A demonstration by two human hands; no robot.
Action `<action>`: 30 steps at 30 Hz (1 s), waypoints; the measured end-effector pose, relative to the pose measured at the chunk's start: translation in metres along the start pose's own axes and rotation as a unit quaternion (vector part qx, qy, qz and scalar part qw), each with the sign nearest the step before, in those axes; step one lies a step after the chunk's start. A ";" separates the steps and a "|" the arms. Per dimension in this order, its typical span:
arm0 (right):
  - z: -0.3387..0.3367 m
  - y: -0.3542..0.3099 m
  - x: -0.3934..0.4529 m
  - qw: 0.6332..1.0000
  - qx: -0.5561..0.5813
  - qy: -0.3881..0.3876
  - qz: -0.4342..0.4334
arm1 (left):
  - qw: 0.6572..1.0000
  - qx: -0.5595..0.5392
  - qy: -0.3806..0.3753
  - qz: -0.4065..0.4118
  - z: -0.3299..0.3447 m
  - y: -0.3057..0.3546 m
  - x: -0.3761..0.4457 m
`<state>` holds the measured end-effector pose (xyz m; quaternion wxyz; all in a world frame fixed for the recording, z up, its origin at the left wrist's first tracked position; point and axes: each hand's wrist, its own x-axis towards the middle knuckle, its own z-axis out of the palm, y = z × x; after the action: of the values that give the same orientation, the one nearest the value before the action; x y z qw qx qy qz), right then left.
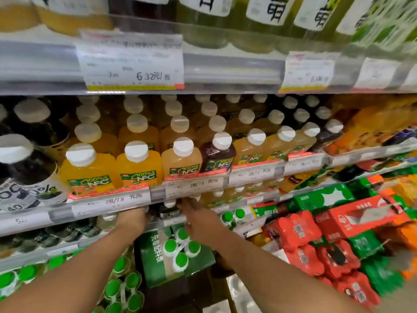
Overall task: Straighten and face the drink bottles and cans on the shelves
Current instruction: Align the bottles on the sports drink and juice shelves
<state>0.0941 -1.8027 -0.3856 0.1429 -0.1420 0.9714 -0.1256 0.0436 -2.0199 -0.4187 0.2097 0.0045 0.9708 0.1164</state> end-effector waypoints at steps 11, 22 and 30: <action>-0.059 0.133 -0.101 0.973 -0.011 -0.076 0.217 | 0.994 -0.013 -0.016 0.110 -0.017 0.065 -0.076; -0.062 0.286 -0.045 0.989 -0.007 -0.008 0.148 | 0.997 0.033 -0.001 0.075 0.027 0.196 -0.063; -0.061 0.338 -0.023 0.993 0.037 0.002 0.108 | 0.997 0.010 0.003 0.073 0.056 0.271 -0.062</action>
<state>0.0148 -1.4700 -0.4200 0.1587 -0.0304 0.9761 -0.1450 0.1122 -1.7471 -0.3807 0.1981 0.0768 0.9696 0.1217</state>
